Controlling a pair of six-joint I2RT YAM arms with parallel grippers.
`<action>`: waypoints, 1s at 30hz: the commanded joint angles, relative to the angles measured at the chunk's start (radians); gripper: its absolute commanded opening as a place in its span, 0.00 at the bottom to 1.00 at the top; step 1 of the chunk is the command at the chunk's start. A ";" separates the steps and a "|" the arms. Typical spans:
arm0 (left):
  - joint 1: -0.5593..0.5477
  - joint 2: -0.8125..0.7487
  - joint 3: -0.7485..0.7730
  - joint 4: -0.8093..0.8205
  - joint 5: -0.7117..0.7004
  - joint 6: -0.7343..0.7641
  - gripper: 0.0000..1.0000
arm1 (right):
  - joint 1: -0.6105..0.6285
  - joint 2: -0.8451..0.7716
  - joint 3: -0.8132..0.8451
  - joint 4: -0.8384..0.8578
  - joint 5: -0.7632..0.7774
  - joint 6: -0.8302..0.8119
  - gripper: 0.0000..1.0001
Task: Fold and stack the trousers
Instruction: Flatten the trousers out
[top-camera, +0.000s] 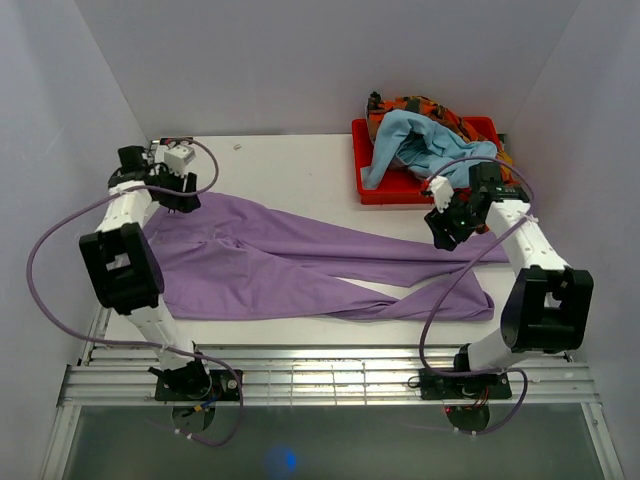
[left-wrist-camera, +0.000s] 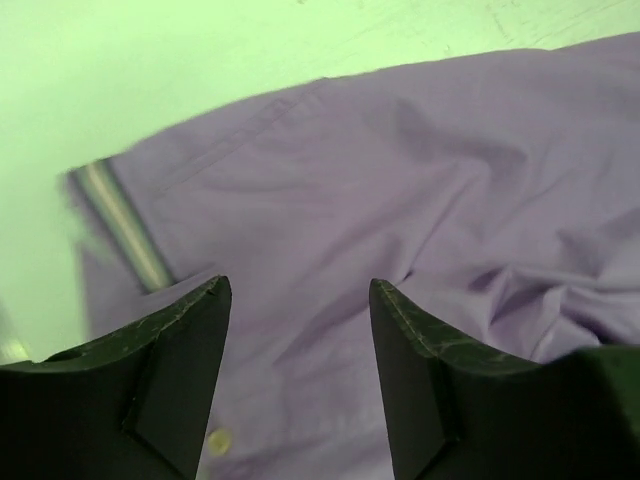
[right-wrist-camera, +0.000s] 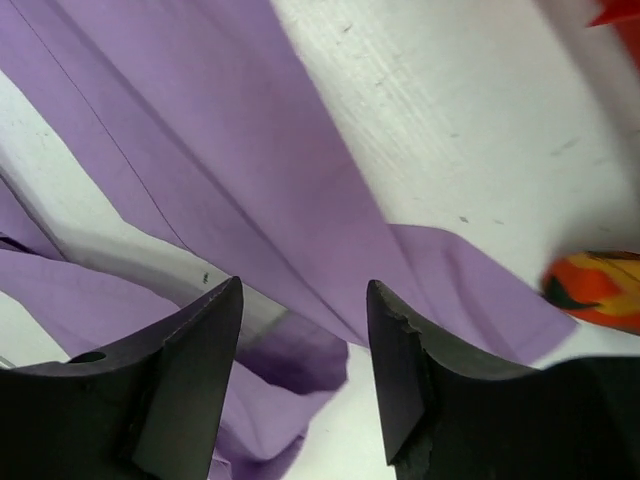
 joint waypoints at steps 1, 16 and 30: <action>-0.048 0.114 0.040 0.051 -0.087 -0.162 0.66 | 0.052 0.072 -0.046 0.061 0.025 0.077 0.58; -0.050 0.481 0.255 0.132 -0.457 -0.354 0.33 | 0.071 0.417 0.032 0.363 0.274 0.115 0.61; -0.007 0.473 0.296 0.123 -0.537 -0.380 0.31 | 0.034 0.219 -0.088 0.300 0.303 0.026 0.53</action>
